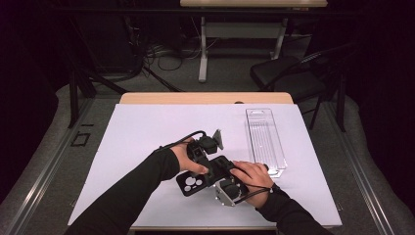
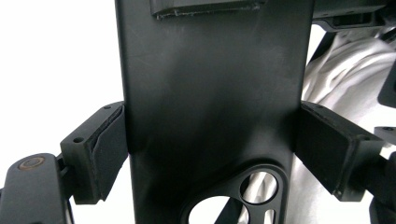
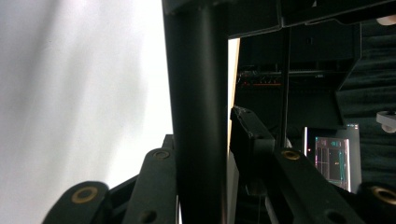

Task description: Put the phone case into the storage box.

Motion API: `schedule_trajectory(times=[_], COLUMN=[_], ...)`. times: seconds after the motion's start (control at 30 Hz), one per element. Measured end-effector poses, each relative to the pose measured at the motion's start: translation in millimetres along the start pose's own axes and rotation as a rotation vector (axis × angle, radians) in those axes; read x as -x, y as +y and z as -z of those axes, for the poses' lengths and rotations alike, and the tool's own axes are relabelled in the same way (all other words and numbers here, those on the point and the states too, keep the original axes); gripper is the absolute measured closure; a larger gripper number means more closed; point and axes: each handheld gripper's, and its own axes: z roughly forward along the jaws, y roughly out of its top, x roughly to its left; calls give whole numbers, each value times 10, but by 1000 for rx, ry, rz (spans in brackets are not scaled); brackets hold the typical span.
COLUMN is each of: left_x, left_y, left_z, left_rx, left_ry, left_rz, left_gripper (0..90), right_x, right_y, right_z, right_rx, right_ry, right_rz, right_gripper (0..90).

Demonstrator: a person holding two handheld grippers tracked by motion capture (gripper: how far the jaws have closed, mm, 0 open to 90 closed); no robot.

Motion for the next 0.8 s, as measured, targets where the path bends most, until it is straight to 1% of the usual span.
schedule_trajectory(times=[0.33, 0.57, 0.8], left_x=[-9, -10, -12], left_y=[-4, -1, 3], left_z=[-3, -13, -9], left_rx=[-4, -1, -1], left_ry=[-11, -17, -21], left_rz=[-1, 5, 2], left_gripper=[146, 146, 145], right_x=[-7, -23, -22], right_y=[7, 8, 3], right_z=[1, 7, 13], right_rx=[0, -10, -7], right_ry=[0, -2, -8], right_rz=[19, 22, 23], right_gripper=[764, 783, 802])
